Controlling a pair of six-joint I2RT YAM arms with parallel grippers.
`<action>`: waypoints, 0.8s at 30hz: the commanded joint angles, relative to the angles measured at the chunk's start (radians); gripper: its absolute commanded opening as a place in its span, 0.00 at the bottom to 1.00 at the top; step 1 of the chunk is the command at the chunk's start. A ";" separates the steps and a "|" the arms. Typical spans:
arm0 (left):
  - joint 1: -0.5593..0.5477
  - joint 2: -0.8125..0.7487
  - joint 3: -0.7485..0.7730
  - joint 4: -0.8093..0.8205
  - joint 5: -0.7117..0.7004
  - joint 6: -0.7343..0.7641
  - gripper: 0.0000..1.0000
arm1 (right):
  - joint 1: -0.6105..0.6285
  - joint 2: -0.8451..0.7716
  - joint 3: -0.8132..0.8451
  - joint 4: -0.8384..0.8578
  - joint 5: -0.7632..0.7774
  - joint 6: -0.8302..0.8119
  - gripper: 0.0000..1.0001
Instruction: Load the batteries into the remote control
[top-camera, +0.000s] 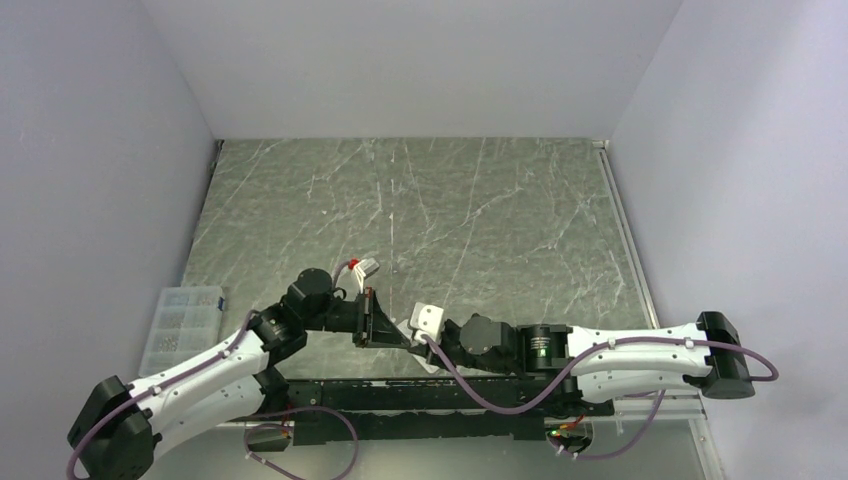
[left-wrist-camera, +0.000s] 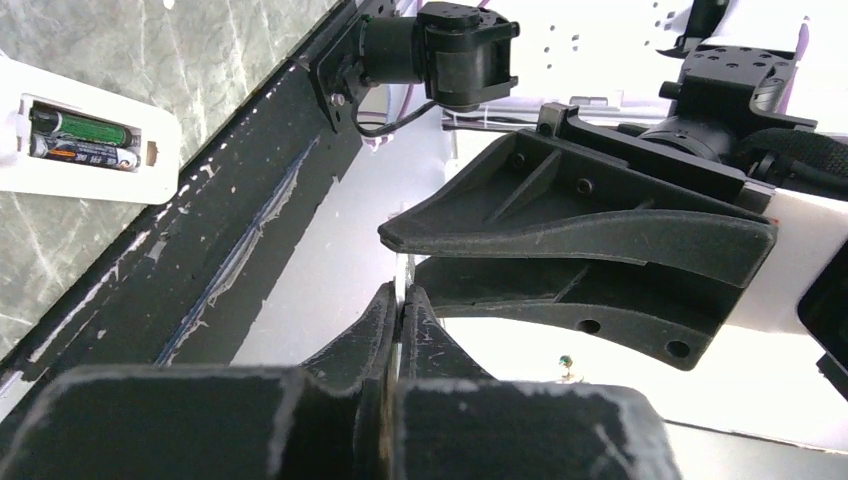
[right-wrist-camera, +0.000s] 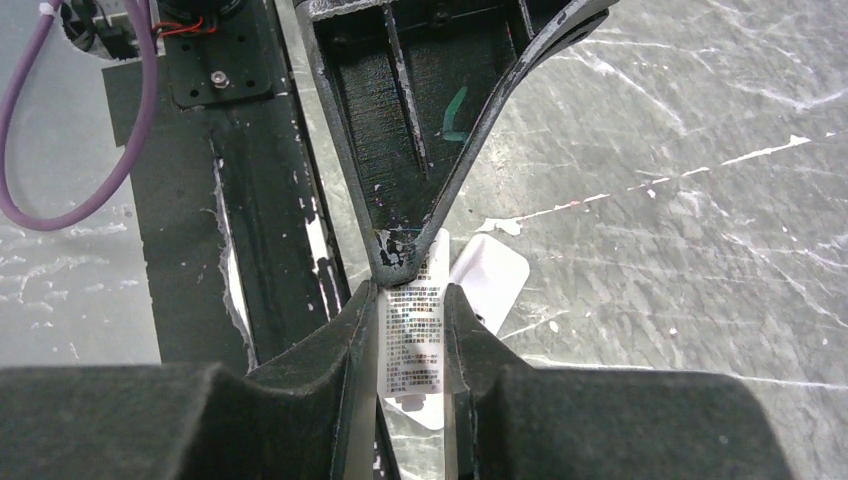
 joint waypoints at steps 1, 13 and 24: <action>0.000 0.001 -0.011 0.119 0.043 -0.031 0.00 | 0.008 -0.029 -0.015 0.067 0.016 0.020 0.13; -0.001 -0.021 -0.067 0.242 0.052 -0.103 0.00 | 0.010 -0.218 -0.111 0.129 -0.055 -0.025 1.00; 0.000 -0.071 -0.078 0.234 0.049 -0.114 0.00 | 0.009 -0.345 -0.059 0.007 0.010 0.047 1.00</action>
